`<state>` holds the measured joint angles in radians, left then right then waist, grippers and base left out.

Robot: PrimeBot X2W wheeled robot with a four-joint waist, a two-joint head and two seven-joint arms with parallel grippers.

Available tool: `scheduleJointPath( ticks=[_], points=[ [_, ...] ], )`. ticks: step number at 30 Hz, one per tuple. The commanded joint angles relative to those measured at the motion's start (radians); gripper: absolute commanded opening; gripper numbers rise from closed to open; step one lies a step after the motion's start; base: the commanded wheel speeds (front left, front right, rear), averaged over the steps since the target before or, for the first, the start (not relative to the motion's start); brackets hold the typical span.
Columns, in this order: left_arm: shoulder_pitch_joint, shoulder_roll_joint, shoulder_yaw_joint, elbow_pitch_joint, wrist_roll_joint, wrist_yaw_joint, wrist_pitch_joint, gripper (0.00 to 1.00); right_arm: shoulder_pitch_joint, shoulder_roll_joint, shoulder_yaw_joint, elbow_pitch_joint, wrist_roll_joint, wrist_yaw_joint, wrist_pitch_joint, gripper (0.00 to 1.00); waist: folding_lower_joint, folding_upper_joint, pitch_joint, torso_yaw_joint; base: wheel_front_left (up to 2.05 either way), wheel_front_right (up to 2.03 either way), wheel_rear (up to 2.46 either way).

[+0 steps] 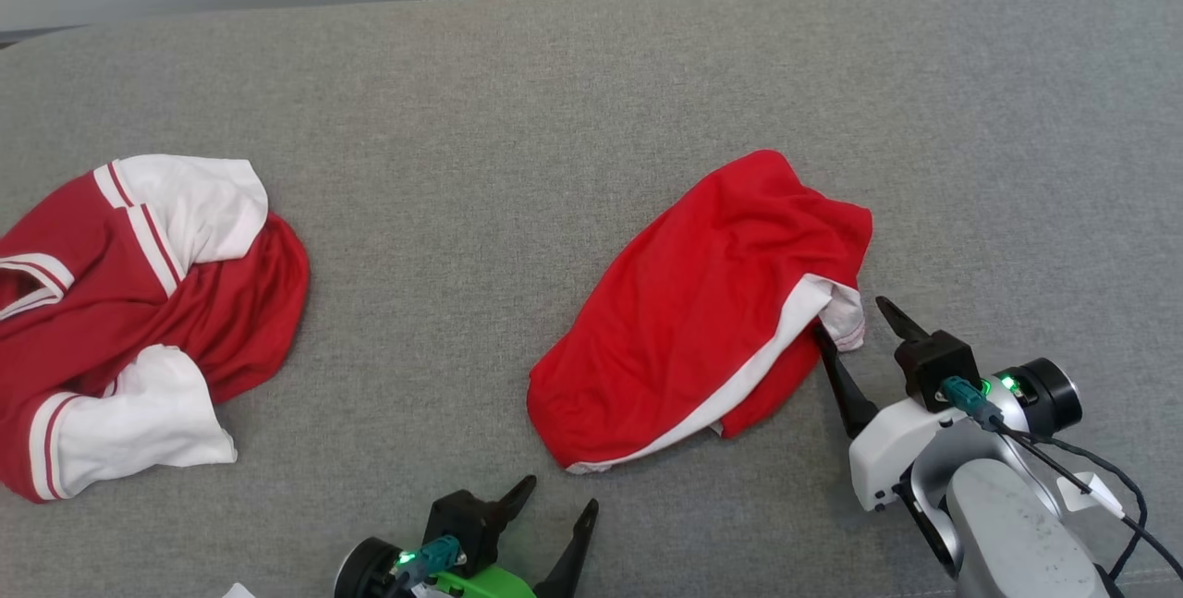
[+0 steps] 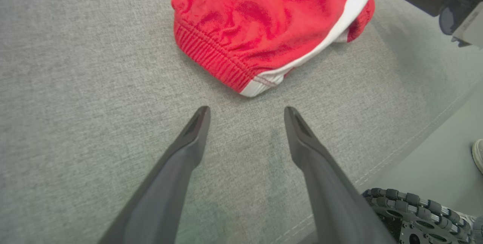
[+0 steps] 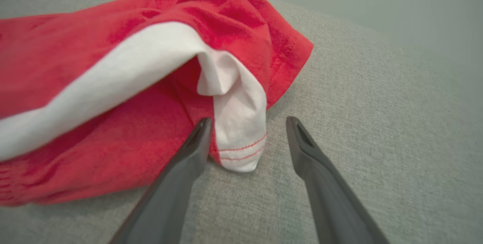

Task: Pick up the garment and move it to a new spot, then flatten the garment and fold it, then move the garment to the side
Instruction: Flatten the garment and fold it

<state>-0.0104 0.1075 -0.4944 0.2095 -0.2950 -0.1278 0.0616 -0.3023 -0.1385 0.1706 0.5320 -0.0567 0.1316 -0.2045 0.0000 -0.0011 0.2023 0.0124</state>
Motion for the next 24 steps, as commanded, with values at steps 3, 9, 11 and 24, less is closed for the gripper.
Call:
scheduleJointPath(
  ticks=[3,9,11,24],
  points=[
    [-0.024,-0.005,-0.014,0.004,-0.002,-0.003,-0.008,1.00,-0.034,0.006,0.004,0.037,-0.005,-0.002,-0.018,1.00,0.0000,0.0011,0.032,0.008,0.00,0.00,0.00],
    [-0.062,-0.015,-0.017,0.014,-0.005,0.002,-0.035,1.00,-0.062,0.015,0.002,0.079,-0.007,-0.002,-0.037,1.00,0.0000,0.0011,0.055,0.012,0.00,0.00,0.00],
    [-0.074,-0.018,-0.022,0.018,-0.008,0.003,-0.040,1.00,-0.067,0.017,0.001,0.090,-0.007,-0.002,-0.040,1.00,0.0000,0.0011,0.062,0.012,0.00,0.00,0.00],
    [-0.130,-0.034,-0.047,0.105,-0.015,0.017,-0.057,1.00,-0.089,0.020,0.003,0.121,-0.010,-0.002,-0.055,1.00,0.0000,0.0011,0.087,-0.001,0.00,0.00,0.00]
  ],
)
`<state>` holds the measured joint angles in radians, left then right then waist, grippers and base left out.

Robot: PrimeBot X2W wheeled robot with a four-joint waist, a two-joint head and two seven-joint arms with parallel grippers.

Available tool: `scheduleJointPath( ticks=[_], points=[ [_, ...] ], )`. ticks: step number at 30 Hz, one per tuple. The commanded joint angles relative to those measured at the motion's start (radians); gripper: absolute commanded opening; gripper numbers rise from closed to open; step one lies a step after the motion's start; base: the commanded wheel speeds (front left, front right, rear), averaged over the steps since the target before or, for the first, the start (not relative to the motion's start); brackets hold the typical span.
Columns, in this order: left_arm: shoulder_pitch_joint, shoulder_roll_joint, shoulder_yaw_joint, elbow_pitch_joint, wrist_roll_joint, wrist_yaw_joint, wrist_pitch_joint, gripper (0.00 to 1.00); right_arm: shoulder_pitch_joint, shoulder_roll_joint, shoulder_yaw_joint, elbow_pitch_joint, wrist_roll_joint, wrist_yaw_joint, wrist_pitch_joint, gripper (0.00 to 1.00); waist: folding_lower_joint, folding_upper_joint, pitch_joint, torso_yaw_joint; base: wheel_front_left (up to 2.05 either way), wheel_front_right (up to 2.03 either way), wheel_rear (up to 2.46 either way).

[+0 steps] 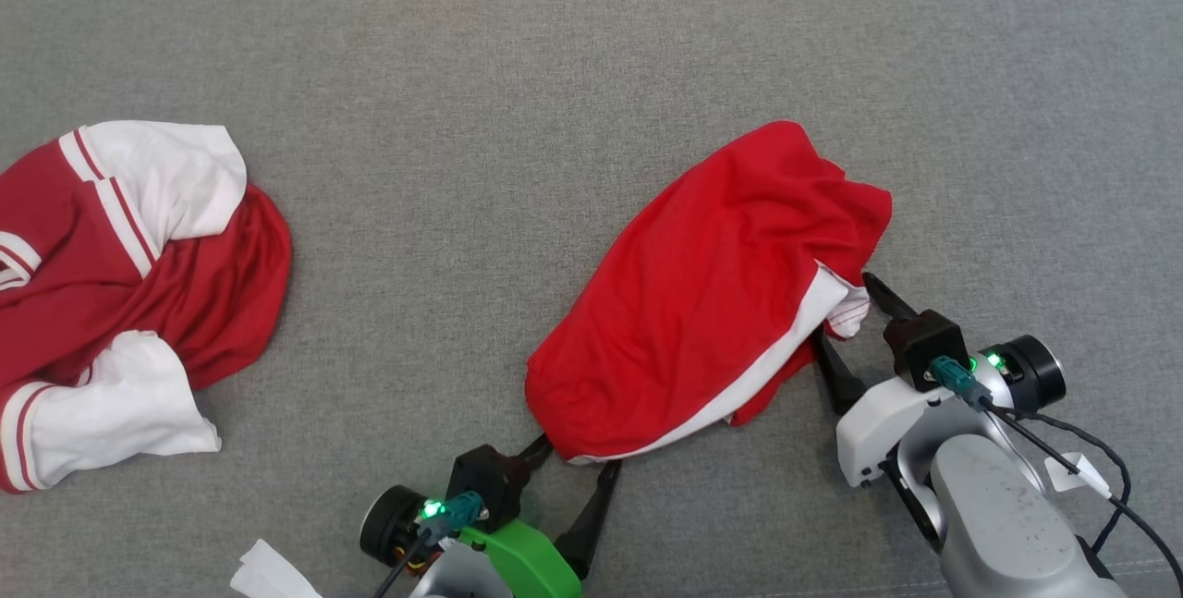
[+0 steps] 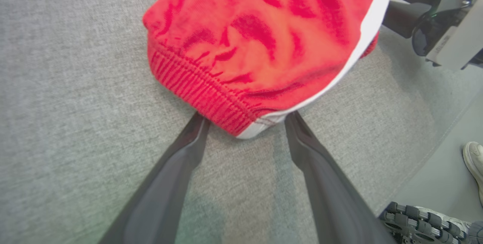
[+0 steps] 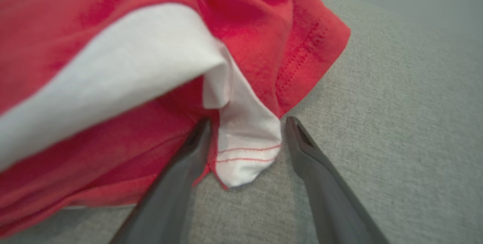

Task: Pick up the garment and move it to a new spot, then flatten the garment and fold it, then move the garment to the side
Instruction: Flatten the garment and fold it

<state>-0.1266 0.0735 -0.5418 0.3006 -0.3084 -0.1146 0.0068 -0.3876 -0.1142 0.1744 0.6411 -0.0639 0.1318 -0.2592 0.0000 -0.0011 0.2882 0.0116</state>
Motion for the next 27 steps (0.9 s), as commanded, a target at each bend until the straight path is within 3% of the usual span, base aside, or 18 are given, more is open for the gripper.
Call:
scheduleJointPath(
  ticks=[1,2,3,4,5,9,13,16,22,27],
  points=[
    [-0.018,-0.001,0.000,0.021,-0.002,0.004,-0.004,0.91,-0.002,-0.005,-0.001,0.013,-0.002,-0.002,0.001,0.95,0.0000,0.0011,0.001,0.000,0.00,0.00,0.00],
    [-0.018,-0.001,0.000,0.021,-0.002,0.004,-0.004,0.91,-0.002,-0.005,-0.001,0.013,-0.002,-0.002,0.001,0.95,0.0000,0.0011,0.001,0.000,0.00,0.00,0.00],
    [-0.025,-0.001,-0.001,0.028,0.000,0.005,-0.011,0.50,0.000,-0.006,0.001,0.015,0.000,-0.002,0.000,0.45,0.0000,0.0011,0.000,0.000,0.00,0.00,0.00],
    [-0.029,-0.002,0.000,0.034,-0.002,0.007,-0.014,0.28,0.003,-0.006,0.002,0.017,0.006,-0.002,0.000,0.00,0.0000,0.0011,-0.001,0.001,0.00,0.00,0.00],
    [-0.034,-0.003,-0.001,0.041,-0.005,0.006,-0.023,0.00,0.007,-0.007,0.001,0.018,0.014,-0.002,0.000,0.00,0.0000,0.0011,-0.005,0.001,0.00,0.00,0.00],
    [-0.020,-0.009,0.035,0.034,-0.076,0.006,-0.025,0.00,0.019,-0.033,0.004,0.001,0.017,-0.002,0.027,0.00,0.0000,0.0011,-0.027,-0.009,0.00,0.00,0.00],
    [0.006,0.024,0.081,-0.089,-0.151,0.002,0.022,0.00,0.039,-0.067,0.021,-0.126,0.035,-0.002,0.112,0.00,0.0000,0.0011,-0.051,-0.035,0.00,0.00,0.00],
    [0.024,0.078,0.119,-0.276,-0.198,-0.001,0.077,0.00,0.075,-0.118,0.036,-0.313,0.069,-0.002,0.229,0.00,0.0000,0.0011,-0.055,-0.056,0.00,0.00,0.00],
    [0.022,0.176,0.221,-0.665,-0.239,0.059,0.207,0.00,0.138,-0.260,0.008,-0.812,0.185,-0.002,0.474,0.00,0.0000,0.0011,-0.025,-0.100,0.00,0.00,0.00],
    [-0.046,0.229,0.276,-0.813,-0.247,0.089,0.306,0.00,0.127,-0.318,-0.055,-1.043,0.276,-0.002,0.610,0.00,0.0000,0.0011,0.025,-0.117,0.00,0.00,0.00]
  ],
)
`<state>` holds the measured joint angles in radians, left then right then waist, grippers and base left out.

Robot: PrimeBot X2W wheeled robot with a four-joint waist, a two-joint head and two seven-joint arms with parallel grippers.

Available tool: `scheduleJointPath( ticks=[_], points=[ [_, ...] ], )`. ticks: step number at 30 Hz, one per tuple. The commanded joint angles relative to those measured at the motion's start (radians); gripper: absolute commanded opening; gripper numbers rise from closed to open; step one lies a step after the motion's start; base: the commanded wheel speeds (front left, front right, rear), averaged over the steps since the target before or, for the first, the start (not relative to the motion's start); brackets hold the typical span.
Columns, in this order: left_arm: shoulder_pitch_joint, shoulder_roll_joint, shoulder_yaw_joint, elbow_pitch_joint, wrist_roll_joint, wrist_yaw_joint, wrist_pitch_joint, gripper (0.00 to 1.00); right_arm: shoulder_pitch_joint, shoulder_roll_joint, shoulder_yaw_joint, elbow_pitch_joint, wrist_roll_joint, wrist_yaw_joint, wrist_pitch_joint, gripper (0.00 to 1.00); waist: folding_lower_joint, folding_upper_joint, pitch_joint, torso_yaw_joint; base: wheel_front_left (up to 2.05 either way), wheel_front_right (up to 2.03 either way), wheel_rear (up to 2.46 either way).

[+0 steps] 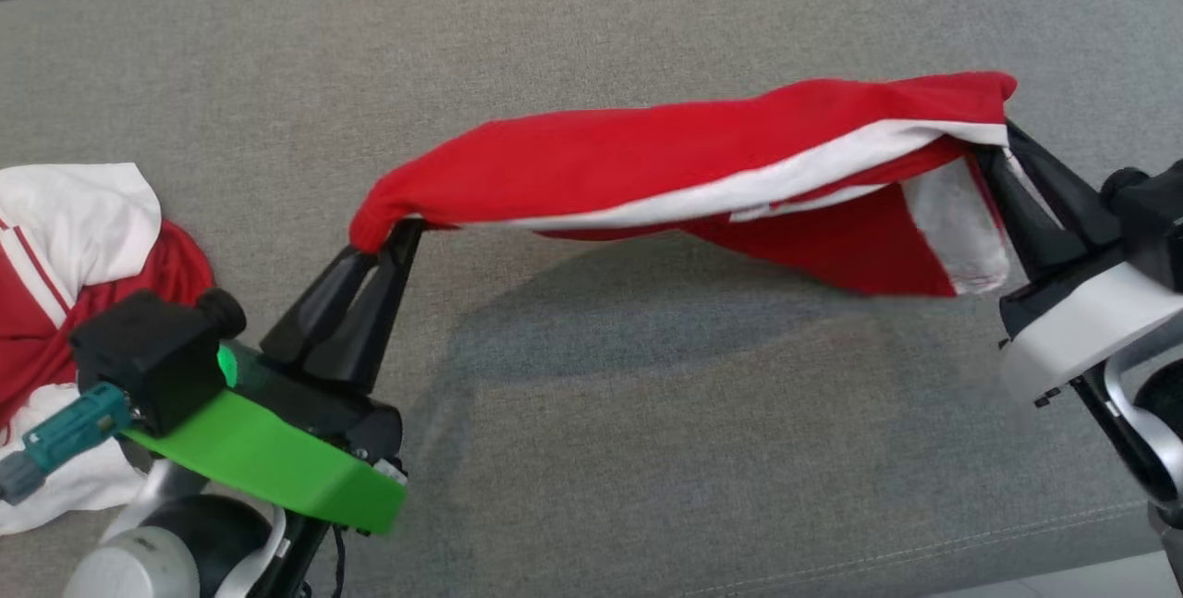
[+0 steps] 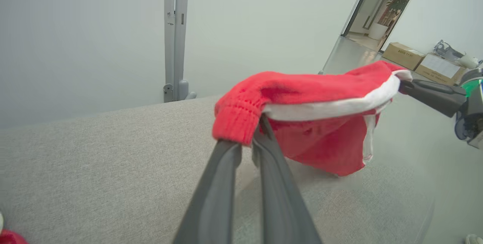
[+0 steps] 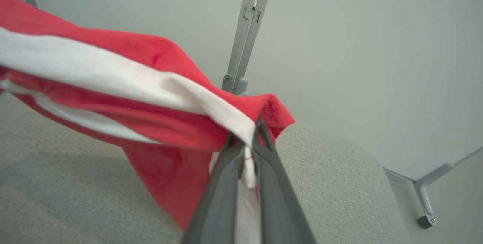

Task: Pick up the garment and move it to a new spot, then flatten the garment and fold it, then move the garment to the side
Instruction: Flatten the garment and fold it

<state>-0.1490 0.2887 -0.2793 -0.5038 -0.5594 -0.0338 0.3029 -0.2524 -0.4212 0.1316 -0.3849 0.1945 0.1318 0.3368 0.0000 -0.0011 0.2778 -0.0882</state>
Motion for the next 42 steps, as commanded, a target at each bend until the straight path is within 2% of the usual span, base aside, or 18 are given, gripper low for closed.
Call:
scheduleJointPath(
  ticks=[1,5,12,19,22,24,27,28,29,32,35,37,42],
  points=[
    [-0.036,0.017,0.019,-0.019,0.003,0.011,0.022,0.00,-0.010,-0.013,-0.023,-0.033,0.032,-0.002,0.027,0.00,0.0000,0.0011,0.046,-0.019,0.00,0.00,0.00],
    [-0.067,0.028,0.025,-0.025,0.004,0.019,0.050,0.00,0.013,-0.011,-0.042,-0.047,0.063,-0.002,0.051,0.00,0.0000,0.0011,0.092,-0.018,0.00,0.00,0.00],
    [-0.064,0.024,0.014,0.036,0.012,0.019,0.037,0.00,0.051,0.020,-0.009,0.029,0.076,-0.002,0.015,0.00,0.0000,0.0011,0.159,-0.022,0.00,0.00,0.00],
    [-0.114,0.028,0.035,0.069,0.005,0.013,0.023,0.00,-0.019,0.023,-0.015,0.062,0.073,-0.002,-0.011,0.00,0.0000,0.0011,0.214,-0.022,0.00,0.00,0.00],
    [-0.205,0.045,0.070,0.100,-0.006,0.006,0.036,0.00,-0.132,0.030,-0.004,0.080,0.093,-0.002,0.017,0.00,0.0000,0.0011,0.266,-0.020,0.00,0.00,0.00],
    [-0.309,0.063,0.098,0.143,-0.009,-0.005,0.047,0.00,-0.246,-0.006,0.018,0.106,0.087,-0.003,0.056,0.00,0.0000,0.0011,0.303,-0.011,0.00,0.00,0.00],
    [-0.506,0.083,0.122,0.239,-0.017,-0.026,0.075,0.00,-0.445,-0.037,0.066,0.171,0.126,-0.003,0.122,0.00,0.0000,0.0011,0.356,0.010,0.00,0.00,0.00],
    [-0.641,0.092,0.117,0.318,-0.020,-0.040,0.095,0.00,-0.587,-0.048,0.098,0.227,0.151,-0.003,0.158,0.00,0.0000,0.0011,0.388,0.022,0.00,0.00,0.00],
    [-0.709,0.092,0.113,0.358,-0.016,-0.045,0.098,0.00,-0.659,-0.060,0.118,0.253,0.143,-0.003,0.167,0.00,0.0000,0.0011,0.401,0.028,0.00,0.00,0.00],
    [-0.902,0.085,0.100,0.491,-0.004,-0.060,0.095,0.00,-0.855,-0.020,0.154,0.356,0.161,-0.003,0.170,0.00,0.0000,0.0011,0.435,0.044,0.00,0.00,0.00],
    [-1.067,0.068,0.087,0.625,0.032,-0.069,0.036,0.00,-1.030,0.016,0.166,0.473,0.115,-0.003,0.103,0.00,0.0000,0.0011,0.453,0.056,0.00,0.00,0.00],
    [-1.152,0.053,0.076,0.711,0.057,-0.074,-0.027,0.00,-1.116,0.058,0.159,0.558,0.068,-0.003,0.010,0.00,0.0000,0.0011,0.452,0.061,0.00,0.00,0.00],
    [-1.251,0.016,0.028,0.907,0.096,-0.088,-0.186,0.00,-1.205,0.135,0.194,0.780,-0.055,-0.002,-0.216,0.00,0.0000,0.0011,0.452,0.061,0.00,0.00,0.00]
  ],
)
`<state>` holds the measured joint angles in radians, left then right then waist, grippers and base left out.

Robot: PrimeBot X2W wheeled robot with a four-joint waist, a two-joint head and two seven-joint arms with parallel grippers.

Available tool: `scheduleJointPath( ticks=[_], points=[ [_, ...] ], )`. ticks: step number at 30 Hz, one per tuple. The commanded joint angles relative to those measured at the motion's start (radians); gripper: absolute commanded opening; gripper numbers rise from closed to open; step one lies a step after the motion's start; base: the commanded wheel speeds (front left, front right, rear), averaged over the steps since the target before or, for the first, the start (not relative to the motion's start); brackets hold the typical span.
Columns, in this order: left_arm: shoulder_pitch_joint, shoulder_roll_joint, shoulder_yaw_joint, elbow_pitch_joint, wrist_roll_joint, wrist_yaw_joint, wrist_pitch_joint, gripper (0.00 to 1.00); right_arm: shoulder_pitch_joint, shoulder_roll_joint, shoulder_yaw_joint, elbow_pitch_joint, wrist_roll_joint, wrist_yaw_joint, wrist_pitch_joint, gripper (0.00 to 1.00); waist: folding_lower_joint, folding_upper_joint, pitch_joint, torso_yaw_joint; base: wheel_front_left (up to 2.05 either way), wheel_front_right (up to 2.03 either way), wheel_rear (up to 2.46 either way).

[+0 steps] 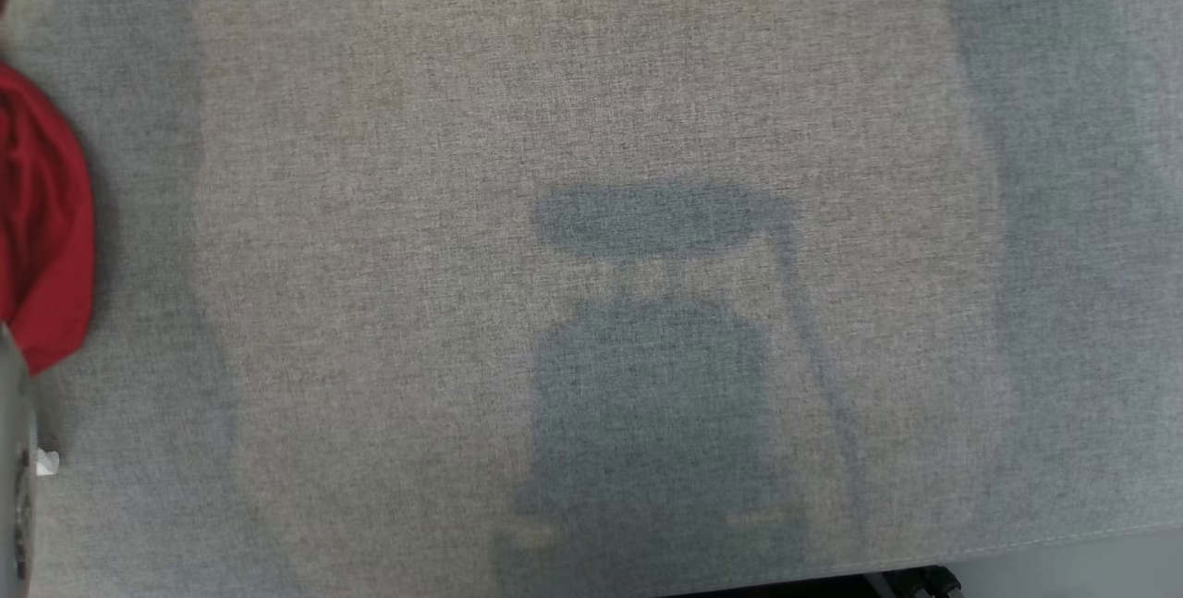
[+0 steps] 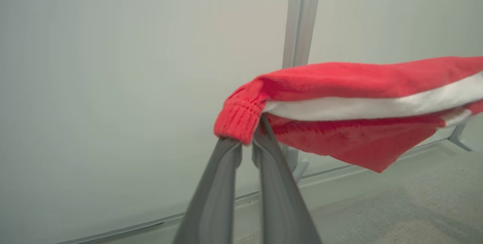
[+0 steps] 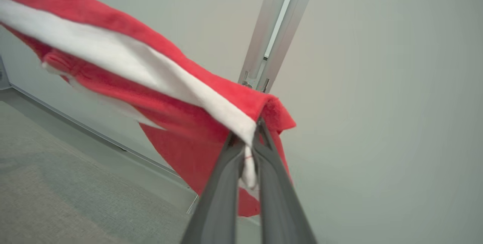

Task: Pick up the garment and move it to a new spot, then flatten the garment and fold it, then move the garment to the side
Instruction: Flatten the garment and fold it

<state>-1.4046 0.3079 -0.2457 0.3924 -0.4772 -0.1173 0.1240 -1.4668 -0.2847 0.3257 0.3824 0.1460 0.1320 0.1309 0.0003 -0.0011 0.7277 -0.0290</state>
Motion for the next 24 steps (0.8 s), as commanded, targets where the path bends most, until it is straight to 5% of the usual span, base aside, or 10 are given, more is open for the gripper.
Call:
scheduleJointPath(
  ticks=[1,9,24],
  points=[
    [0.004,-0.008,-0.015,0.049,0.014,-0.006,-0.039,0.00,0.015,0.013,0.003,0.051,-0.016,-0.003,-0.047,0.00,-0.0003,0.0011,0.001,0.001,0.00,0.00,0.00],
    [0.189,-0.036,-0.156,0.216,-0.059,-0.013,-0.214,0.00,0.182,0.011,0.131,0.287,0.002,-0.002,-0.195,0.00,-0.0003,0.0011,-0.018,-0.003,0.00,0.00,0.00],
    [0.444,-0.002,-0.321,0.146,-0.187,-0.014,-0.330,0.00,0.351,-0.102,0.304,0.316,0.145,-0.002,-0.249,0.00,-0.0003,0.0011,-0.095,0.015,0.00,0.00,0.00]
  ],
)
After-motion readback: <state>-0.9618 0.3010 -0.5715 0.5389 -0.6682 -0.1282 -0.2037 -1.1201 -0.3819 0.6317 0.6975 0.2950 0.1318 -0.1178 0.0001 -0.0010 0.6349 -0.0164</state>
